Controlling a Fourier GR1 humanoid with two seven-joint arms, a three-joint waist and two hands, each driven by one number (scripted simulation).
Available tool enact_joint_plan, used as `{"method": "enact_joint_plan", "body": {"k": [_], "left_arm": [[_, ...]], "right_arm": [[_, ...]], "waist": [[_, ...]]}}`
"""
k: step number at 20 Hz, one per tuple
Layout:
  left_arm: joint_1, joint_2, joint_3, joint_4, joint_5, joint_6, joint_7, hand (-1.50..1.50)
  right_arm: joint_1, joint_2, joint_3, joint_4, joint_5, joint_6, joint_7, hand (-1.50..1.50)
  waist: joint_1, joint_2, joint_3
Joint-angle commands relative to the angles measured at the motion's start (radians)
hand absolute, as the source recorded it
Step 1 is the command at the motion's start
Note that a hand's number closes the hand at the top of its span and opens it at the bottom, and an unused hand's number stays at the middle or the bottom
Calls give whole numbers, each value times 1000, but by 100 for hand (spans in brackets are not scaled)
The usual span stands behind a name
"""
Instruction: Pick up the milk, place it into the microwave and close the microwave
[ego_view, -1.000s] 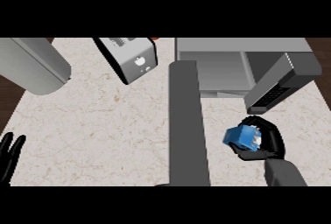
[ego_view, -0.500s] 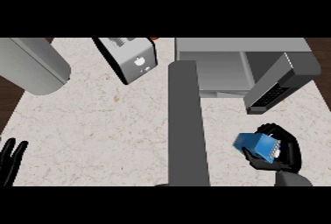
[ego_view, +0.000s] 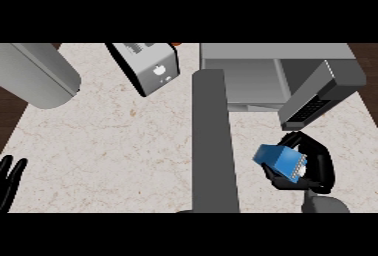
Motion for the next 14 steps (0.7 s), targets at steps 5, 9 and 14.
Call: {"method": "enact_joint_plan", "body": {"k": [5, 9, 14], "left_arm": [[-32, 24, 55, 54, 33, -27, -2, -150], [-74, 34, 89, 101, 45, -23, 3, -150], [-13, 46, 111, 110, 53, -95, -35, -150]], "right_arm": [[-155, 64, 73, -85, 130, -207, 248, 150], [-258, 15, 23, 66, 144, -210, 236, 150], [-497, 12, -45, 381, 142, -241, 173, 150]], "waist": [[5, 1, 0], [6, 3, 0], [20, 6, 1]]}}
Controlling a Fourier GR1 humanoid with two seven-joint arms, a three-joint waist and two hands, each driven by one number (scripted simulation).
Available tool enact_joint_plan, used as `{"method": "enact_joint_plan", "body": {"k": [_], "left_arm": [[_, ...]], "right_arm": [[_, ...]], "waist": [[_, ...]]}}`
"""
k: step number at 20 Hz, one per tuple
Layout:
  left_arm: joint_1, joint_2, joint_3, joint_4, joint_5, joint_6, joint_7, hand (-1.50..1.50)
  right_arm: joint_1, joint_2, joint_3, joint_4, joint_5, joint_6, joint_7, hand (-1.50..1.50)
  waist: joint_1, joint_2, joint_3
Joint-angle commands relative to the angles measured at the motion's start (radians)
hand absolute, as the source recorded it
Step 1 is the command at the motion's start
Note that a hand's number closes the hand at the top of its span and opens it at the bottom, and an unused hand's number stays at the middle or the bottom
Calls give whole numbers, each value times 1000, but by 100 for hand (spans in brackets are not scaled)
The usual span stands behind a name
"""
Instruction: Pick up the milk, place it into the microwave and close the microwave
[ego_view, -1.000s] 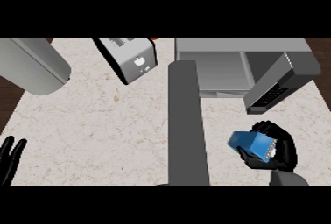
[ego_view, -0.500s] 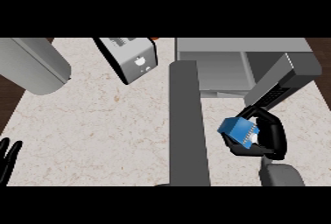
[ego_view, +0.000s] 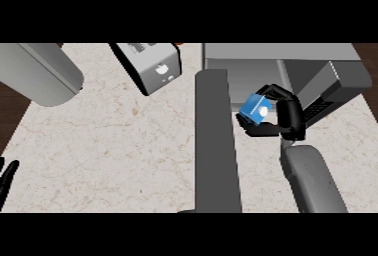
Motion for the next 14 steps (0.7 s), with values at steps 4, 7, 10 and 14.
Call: {"method": "enact_joint_plan", "body": {"k": [4, 7, 10, 14], "left_arm": [[-68, 27, 16, 32, 21, 1, 32, -150], [-66, 24, 7, 64, -2, -29, -3, -150], [-46, 14, 10, 50, -1, -40, -14, -150], [-99, 24, 8, 69, 1, -26, -3, -150]], "right_arm": [[-310, -49, -105, 395, -15, -12, -81, 150], [-409, -58, -132, 558, 0, -44, -126, 150], [-471, -106, -151, 663, 12, -40, -179, 150], [-523, -127, -177, 754, 21, -85, -233, 150]], "waist": [[13, 7, 1], [35, 16, 2], [38, 16, 2], [52, 24, 2]]}}
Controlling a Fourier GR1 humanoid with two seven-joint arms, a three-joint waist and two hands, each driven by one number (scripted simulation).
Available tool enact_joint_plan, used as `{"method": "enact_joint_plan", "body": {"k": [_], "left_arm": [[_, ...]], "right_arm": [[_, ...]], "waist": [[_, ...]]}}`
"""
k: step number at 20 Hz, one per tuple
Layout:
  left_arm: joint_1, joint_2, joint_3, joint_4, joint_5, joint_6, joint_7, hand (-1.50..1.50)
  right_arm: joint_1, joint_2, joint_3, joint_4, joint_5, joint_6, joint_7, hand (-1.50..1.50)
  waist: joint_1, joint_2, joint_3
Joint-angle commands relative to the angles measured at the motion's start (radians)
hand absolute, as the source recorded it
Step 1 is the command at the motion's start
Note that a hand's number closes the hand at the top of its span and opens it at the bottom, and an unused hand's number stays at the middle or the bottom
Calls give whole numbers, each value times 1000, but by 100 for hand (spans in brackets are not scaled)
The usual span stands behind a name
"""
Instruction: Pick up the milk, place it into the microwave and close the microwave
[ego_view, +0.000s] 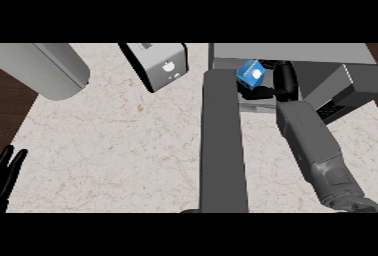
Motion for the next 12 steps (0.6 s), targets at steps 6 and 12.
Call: {"method": "enact_joint_plan", "body": {"k": [6, 12], "left_arm": [[-49, 3, -22, 25, -1, -7, 5, -150], [-91, 10, -34, 27, -22, 3, 9, -150]], "right_arm": [[-156, -90, -6, 184, 69, -112, -15, 150], [-209, -66, -61, 228, 33, -216, 8, 150]], "waist": [[46, 22, 1], [71, 36, 2]]}}
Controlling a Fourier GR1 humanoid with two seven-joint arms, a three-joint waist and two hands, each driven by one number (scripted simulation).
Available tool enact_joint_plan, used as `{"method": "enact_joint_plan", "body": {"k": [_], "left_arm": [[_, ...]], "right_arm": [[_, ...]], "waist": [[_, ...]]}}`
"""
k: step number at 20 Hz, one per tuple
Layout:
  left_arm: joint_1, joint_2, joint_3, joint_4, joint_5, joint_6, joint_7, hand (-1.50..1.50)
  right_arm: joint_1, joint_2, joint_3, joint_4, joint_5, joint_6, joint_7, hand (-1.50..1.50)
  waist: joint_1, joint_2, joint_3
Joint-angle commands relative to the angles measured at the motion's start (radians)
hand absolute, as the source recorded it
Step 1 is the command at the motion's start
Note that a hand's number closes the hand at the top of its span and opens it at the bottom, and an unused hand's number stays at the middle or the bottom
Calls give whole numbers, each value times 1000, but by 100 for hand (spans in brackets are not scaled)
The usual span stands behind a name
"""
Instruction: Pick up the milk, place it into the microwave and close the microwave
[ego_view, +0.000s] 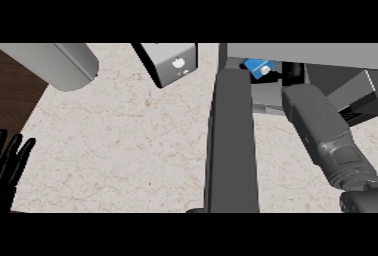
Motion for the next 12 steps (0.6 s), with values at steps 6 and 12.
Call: {"method": "enact_joint_plan", "body": {"k": [6, 12], "left_arm": [[-48, 31, -2, -10, -35, 7, 13, -150], [-78, 31, -29, 0, -81, 21, 27, -150]], "right_arm": [[-36, -36, -69, 52, -24, -248, 29, 150], [-66, -53, 23, 102, 90, -433, 52, -150]], "waist": [[37, 27, 1], [61, 37, 0]]}}
